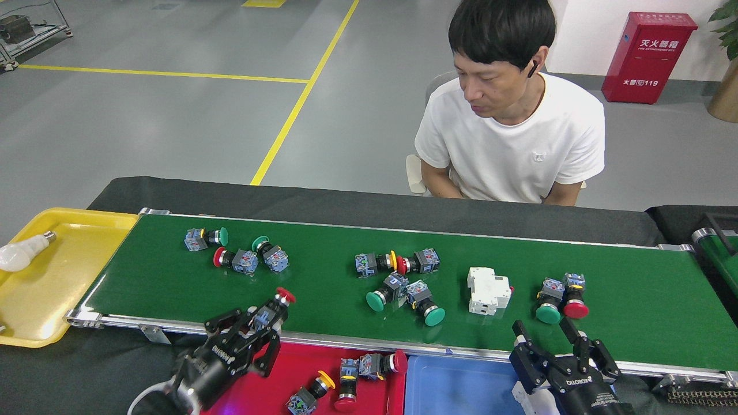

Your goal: Pick switch part from conveyor to tray

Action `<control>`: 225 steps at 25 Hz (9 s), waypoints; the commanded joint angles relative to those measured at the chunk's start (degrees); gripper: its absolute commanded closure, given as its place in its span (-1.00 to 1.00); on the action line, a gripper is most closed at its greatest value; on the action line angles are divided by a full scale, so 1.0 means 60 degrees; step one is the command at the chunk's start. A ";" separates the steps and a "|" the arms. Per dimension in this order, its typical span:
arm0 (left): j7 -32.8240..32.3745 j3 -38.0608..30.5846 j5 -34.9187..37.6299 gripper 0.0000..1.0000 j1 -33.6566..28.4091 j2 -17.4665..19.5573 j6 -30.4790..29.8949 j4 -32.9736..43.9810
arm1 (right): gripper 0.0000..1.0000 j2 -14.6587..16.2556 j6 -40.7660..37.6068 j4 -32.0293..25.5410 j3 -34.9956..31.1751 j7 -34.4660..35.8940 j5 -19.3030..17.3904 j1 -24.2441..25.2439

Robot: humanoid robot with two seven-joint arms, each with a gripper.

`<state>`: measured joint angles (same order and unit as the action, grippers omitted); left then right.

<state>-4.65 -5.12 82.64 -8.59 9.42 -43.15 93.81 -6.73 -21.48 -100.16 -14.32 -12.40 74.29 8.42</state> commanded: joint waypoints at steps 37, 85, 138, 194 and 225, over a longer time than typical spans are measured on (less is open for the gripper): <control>0.0672 -0.0422 0.0875 -1.00 0.2325 -0.0486 0.0204 -0.2218 | -0.86 0.1663 0.6788 0.1400 0.6151 0.1085 -0.0032 -0.2210; 0.0657 -0.1623 -0.0180 -1.00 -0.1074 -0.0120 -0.0309 0.0727 | 0.40 0.1853 -0.1342 0.1869 0.6927 0.0411 -0.2376 -0.3206; 0.0452 -0.1374 -0.0209 0.90 0.4654 0.0056 0.1844 -0.4474 | -0.97 0.2234 0.4532 0.0463 0.2371 0.2623 -0.0926 0.0163; 0.1170 -0.3146 0.1021 -1.00 0.4478 0.0598 0.2006 -0.6070 | -0.98 0.2263 0.4547 0.0287 0.2342 0.3018 -0.0897 0.0163; 0.2547 -0.1872 0.0099 0.66 0.7964 0.2604 0.7762 -1.3116 | -0.98 0.2249 0.4459 0.0902 0.4627 0.2989 -0.0882 -0.1565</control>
<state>10.56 -16.48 83.43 38.00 24.66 3.82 14.90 6.64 5.39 -94.24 13.36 5.36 68.88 0.01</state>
